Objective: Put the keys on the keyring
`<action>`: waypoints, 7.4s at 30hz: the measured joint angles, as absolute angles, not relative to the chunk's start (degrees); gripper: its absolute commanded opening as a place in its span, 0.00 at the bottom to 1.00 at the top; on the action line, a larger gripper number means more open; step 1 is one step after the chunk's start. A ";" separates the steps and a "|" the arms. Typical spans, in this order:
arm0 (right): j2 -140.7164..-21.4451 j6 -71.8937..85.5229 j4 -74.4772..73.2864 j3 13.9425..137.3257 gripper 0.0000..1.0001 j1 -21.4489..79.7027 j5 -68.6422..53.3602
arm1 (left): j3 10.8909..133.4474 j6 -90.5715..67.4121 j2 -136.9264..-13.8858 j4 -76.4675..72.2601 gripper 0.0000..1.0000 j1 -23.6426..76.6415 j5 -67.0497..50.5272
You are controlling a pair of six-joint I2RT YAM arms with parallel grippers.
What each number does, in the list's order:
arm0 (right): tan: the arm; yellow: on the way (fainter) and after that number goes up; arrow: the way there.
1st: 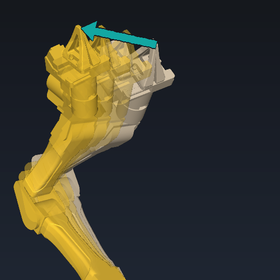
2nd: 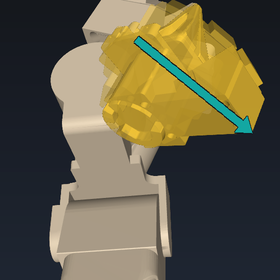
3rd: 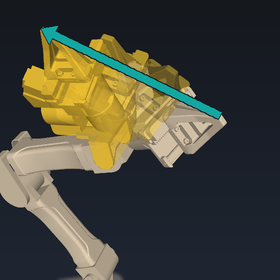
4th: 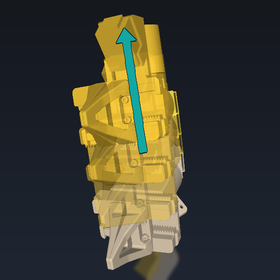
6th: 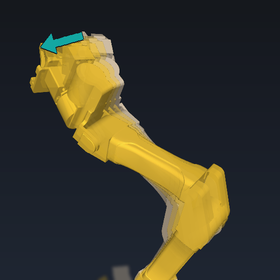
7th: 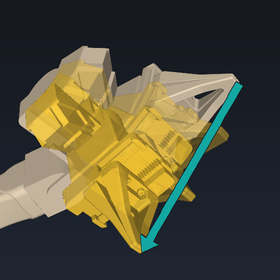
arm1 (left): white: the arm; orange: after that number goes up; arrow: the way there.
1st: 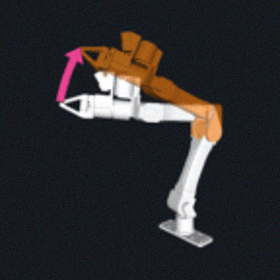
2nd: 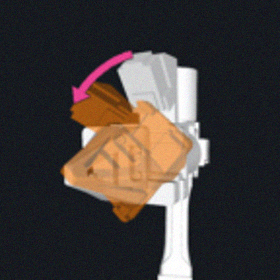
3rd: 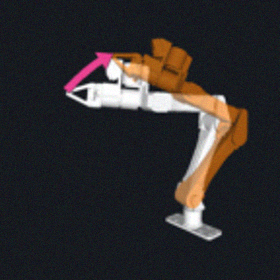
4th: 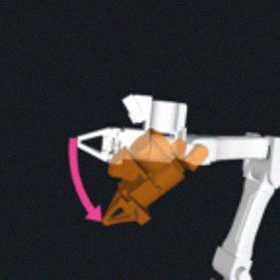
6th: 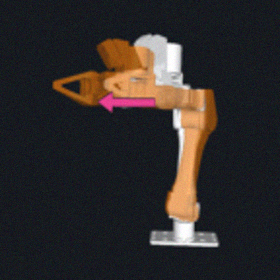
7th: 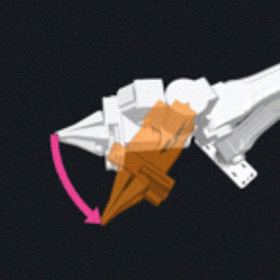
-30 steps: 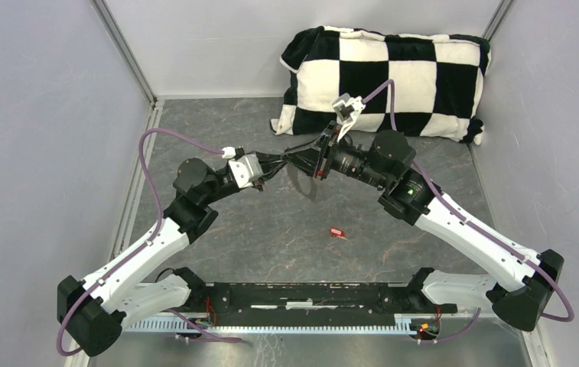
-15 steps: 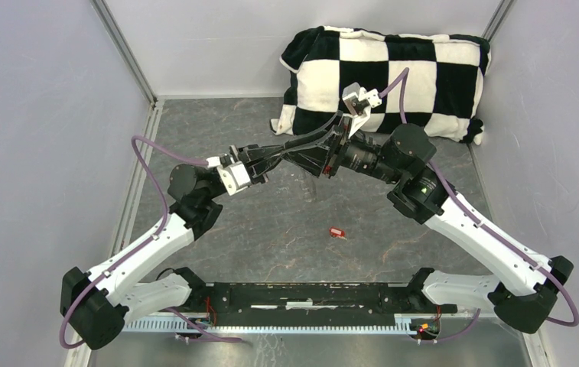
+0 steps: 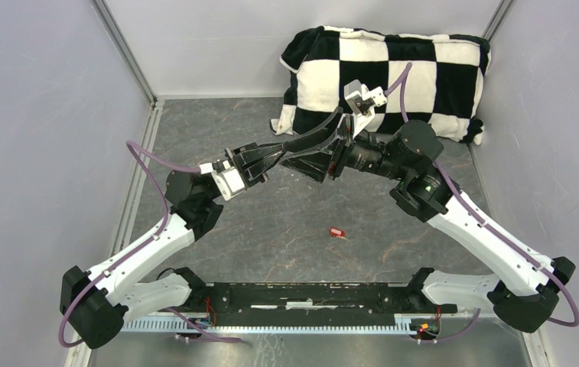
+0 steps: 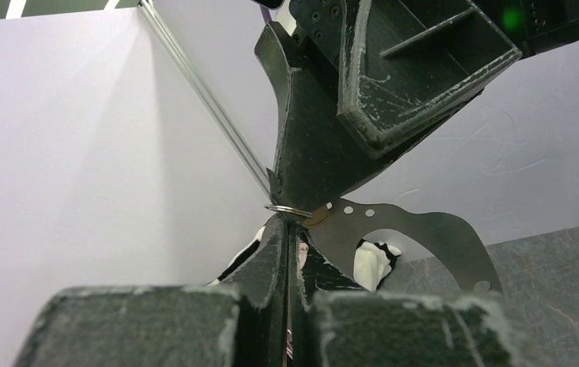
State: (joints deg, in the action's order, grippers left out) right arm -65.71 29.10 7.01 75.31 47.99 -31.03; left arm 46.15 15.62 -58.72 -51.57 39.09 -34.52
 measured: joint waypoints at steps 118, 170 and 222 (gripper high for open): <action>-65.65 38.15 17.61 72.16 0.81 40.91 -46.17 | 45.04 15.94 -56.64 -46.74 0.02 39.11 -26.11; -63.68 -19.22 -21.50 83.59 0.59 40.45 -50.63 | 47.31 4.34 -53.84 -48.56 0.02 35.68 -55.88; -65.84 -8.23 -10.92 78.87 0.00 43.13 -52.51 | 47.37 9.87 -53.15 -37.06 0.58 35.31 -54.94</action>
